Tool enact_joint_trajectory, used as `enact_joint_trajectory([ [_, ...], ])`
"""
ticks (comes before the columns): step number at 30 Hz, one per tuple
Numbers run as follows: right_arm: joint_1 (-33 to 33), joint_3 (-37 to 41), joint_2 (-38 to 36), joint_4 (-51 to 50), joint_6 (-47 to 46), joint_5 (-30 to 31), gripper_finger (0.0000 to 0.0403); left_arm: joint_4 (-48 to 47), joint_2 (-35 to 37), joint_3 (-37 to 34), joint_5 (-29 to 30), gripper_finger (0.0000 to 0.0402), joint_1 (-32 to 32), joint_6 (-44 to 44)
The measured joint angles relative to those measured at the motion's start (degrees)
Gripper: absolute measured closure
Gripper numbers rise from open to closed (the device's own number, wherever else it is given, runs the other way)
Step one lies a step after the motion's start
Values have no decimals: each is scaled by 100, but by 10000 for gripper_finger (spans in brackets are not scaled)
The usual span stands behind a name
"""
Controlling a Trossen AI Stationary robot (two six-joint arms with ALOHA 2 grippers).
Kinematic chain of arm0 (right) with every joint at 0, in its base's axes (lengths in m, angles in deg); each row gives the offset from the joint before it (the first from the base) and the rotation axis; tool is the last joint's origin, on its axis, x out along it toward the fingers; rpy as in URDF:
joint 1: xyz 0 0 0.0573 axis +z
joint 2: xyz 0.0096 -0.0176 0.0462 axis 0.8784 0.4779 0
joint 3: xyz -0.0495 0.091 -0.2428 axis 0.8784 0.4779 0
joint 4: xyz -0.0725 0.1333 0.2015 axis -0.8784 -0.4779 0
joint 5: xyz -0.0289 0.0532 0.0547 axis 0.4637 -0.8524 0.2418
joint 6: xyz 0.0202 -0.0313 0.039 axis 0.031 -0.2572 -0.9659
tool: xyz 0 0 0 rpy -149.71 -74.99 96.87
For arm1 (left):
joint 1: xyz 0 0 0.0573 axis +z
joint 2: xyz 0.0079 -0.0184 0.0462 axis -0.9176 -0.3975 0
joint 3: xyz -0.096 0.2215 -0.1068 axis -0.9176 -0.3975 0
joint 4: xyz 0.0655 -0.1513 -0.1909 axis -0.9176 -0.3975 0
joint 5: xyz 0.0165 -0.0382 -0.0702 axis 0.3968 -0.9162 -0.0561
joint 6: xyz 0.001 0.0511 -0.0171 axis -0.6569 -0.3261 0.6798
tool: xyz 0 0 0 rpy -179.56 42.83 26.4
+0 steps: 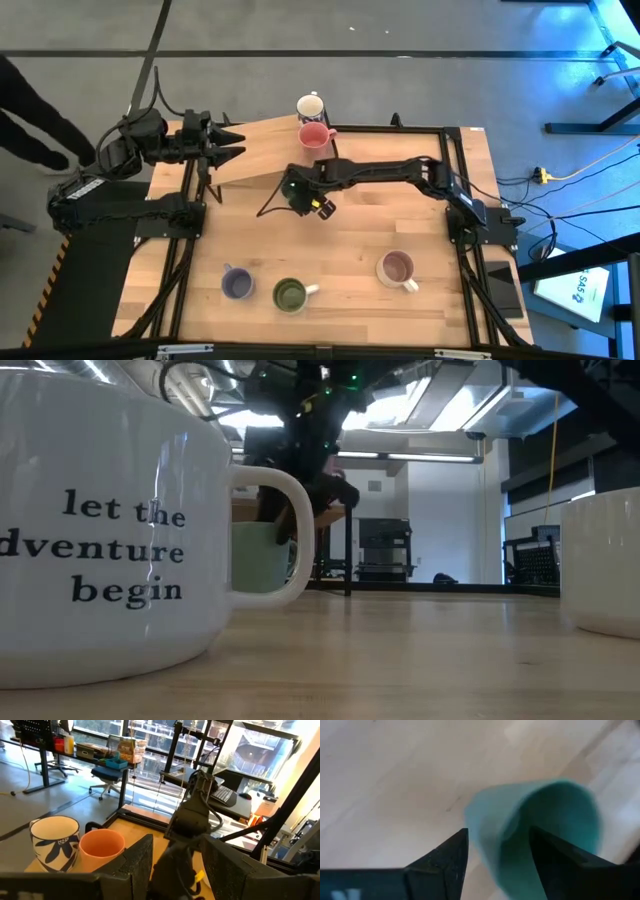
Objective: Place coffee mugs
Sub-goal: Put the light green mug on the shelf
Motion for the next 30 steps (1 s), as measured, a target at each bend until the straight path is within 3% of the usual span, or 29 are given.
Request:
enact_joint_trajectory([
  [4,17,-4,92,-8,15,4,211,0,2,0,0,241,0,0],
  [7,18,-6,137,-37,4,102,235,0,0,0,2,241,-2,1],
  [12,11,-9,133,-191,-157,143,360,0,2,0,15,241,0,-2],
  [14,11,-3,135,-284,-246,32,387,0,0,0,16,241,0,-17],
  [24,182,-77,68,-834,-551,-173,394,0,0,0,22,241,0,-33],
  [30,428,-1232,41,-1934,-374,-480,397,0,4,2,24,241,0,-34],
])
